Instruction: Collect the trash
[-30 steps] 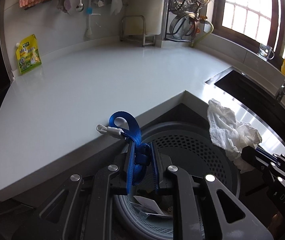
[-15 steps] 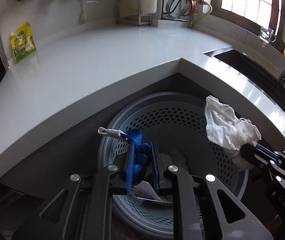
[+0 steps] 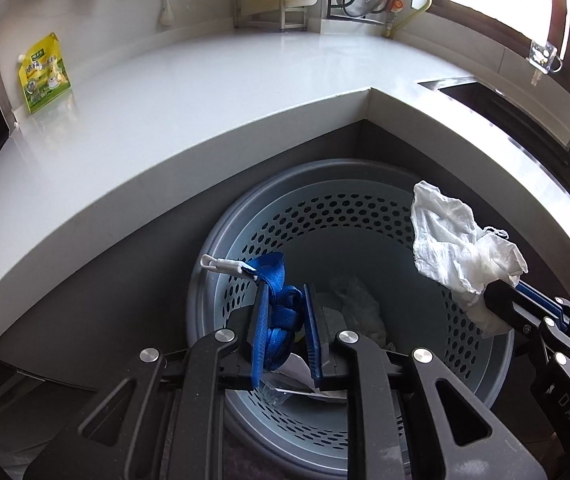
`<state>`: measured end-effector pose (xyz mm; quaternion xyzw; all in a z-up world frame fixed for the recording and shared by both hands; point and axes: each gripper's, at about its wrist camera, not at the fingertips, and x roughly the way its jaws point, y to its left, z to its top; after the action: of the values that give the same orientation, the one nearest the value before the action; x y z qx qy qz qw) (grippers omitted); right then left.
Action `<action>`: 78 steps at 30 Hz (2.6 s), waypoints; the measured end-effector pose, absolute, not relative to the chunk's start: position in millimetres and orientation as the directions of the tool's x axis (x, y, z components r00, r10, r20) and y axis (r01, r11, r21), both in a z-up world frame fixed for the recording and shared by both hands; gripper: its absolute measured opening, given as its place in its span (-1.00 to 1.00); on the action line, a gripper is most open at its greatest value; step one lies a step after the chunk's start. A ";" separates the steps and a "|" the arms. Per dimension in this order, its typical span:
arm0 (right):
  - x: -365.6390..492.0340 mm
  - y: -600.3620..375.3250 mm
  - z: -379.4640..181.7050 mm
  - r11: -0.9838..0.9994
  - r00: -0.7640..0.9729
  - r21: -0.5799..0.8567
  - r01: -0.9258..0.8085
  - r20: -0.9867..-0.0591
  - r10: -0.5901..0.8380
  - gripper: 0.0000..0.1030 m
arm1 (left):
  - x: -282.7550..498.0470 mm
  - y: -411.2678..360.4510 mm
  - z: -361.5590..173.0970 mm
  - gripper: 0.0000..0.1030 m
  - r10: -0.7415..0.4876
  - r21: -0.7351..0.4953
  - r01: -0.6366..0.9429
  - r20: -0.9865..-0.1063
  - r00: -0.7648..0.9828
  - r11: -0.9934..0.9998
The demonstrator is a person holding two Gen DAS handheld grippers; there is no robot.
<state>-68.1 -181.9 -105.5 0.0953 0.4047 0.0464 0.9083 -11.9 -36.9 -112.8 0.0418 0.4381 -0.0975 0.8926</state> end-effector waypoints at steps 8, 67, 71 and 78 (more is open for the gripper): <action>-67.3 -183.3 -105.9 0.977 0.669 0.214 -0.011 -0.725 0.166 -0.63 | -12.8 -34.6 -110.5 -0.34 -0.142 -0.017 0.207 -0.783 0.606 0.978; -74.1 -201.1 -99.4 0.975 0.702 0.218 0.042 -0.701 0.126 0.03 | -19.3 -28.9 -104.1 0.71 -0.109 0.000 0.168 -0.760 0.640 0.986; -75.1 -202.8 -98.7 0.973 0.707 0.225 0.044 -0.696 0.129 0.16 | -19.2 -26.7 -104.4 0.79 -0.110 -0.006 0.162 -0.760 0.640 0.987; -75.1 -204.1 -98.0 0.970 0.714 0.237 0.049 -0.688 0.132 0.32 | -19.3 -23.3 -104.7 0.86 -0.102 -0.006 0.150 -0.760 0.641 0.989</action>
<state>-75.1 -204.1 -98.0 0.1198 0.3776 0.0224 0.9179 -19.3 -23.3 -104.7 0.0288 0.4177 -0.0696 0.9055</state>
